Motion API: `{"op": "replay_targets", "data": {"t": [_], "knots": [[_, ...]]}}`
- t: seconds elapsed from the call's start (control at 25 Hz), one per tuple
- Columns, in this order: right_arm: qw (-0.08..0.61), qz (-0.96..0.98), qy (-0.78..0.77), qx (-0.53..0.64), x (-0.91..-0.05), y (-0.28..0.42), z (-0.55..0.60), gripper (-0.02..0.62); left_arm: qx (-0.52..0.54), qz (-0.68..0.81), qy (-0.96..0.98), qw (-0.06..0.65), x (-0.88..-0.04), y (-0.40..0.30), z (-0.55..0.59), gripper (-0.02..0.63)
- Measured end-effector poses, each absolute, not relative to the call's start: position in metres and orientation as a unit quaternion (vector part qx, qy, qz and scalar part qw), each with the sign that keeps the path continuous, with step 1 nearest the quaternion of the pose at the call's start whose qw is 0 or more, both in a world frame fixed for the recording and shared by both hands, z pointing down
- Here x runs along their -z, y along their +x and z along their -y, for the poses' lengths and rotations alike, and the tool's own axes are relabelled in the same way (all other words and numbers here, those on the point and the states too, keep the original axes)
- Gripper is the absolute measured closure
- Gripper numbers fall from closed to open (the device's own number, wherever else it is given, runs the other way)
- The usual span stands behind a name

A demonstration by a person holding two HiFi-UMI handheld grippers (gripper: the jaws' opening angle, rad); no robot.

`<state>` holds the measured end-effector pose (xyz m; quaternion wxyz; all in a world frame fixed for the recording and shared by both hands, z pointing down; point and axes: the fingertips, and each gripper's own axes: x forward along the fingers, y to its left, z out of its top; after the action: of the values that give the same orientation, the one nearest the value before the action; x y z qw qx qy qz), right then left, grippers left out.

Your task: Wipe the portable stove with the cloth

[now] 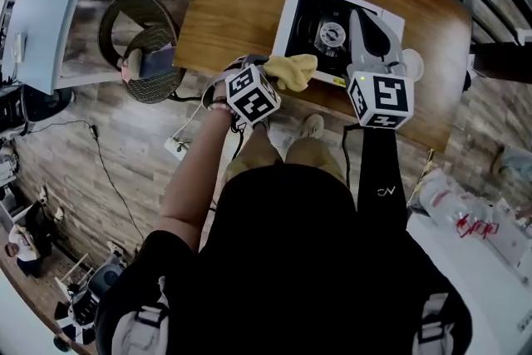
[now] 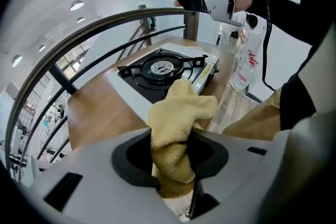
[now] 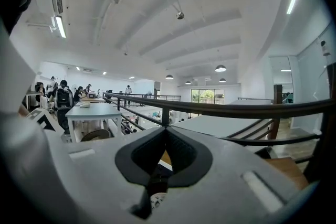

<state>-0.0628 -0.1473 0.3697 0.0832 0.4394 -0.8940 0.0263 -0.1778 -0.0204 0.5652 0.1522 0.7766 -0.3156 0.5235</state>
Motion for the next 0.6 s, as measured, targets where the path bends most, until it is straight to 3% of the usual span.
{"op": "replay_targets", "data": {"t": [0.24,0.6], "knots": [[0.085,0.887,0.453,-0.024,-0.366,-0.097,0.165,0.595,-0.519,0.319,0.775,0.169,-0.569,-0.231,0.041,0.469],[0.093,0.863,0.495,-0.032,-0.369,-0.097,0.176,0.596,-0.480,0.314,0.803,0.161,-0.562,-0.224,0.090,0.469]]}}
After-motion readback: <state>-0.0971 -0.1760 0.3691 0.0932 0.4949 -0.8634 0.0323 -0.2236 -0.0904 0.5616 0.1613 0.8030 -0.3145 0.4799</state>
